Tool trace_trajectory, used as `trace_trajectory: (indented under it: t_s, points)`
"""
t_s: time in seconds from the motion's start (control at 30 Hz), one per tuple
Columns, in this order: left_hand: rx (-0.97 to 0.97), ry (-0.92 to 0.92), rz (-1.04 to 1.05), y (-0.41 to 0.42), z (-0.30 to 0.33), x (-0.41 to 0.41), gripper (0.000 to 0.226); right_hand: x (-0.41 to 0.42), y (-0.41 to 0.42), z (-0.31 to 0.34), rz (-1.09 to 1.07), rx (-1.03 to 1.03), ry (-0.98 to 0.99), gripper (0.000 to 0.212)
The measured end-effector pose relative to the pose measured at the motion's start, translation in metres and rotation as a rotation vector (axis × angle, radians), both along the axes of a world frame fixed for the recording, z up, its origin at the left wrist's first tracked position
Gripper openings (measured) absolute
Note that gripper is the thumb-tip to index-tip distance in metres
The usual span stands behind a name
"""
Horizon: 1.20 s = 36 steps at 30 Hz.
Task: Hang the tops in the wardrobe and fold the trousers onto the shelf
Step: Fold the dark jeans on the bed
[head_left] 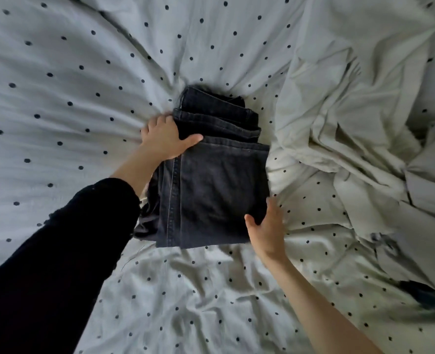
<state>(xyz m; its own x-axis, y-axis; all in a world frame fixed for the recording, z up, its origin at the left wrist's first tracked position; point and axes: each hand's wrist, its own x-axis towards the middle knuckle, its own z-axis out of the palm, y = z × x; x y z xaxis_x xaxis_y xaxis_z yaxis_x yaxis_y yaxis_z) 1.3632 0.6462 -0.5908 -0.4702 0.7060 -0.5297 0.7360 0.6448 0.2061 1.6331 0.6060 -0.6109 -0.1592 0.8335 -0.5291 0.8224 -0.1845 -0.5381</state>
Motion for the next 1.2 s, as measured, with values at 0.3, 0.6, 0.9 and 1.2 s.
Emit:
trace_trajectory:
  t_s: [0.3, 0.6, 0.9, 1.2]
  points:
    - [0.072, -0.241, 0.060, -0.008, 0.018, -0.016, 0.064, 0.006, 0.020, 0.003, -0.465, -0.450, 0.153, 0.030]
    - [0.095, -0.414, 0.266, -0.016, 0.076, -0.009, 0.034, 0.014, 0.040, 0.019, -0.523, -0.818, 0.302, 0.032]
    - [-0.110, -0.650, 0.735, -0.153, 0.101, 0.004, 0.049, 0.048, 0.042, 0.073, -0.322, -0.909, 0.151, 0.075]
    - [-0.100, -0.813, 0.874, -0.203, 0.085, 0.040, 0.017, 0.069, 0.005, 0.071, -0.588, -0.967, 0.390, 0.032]
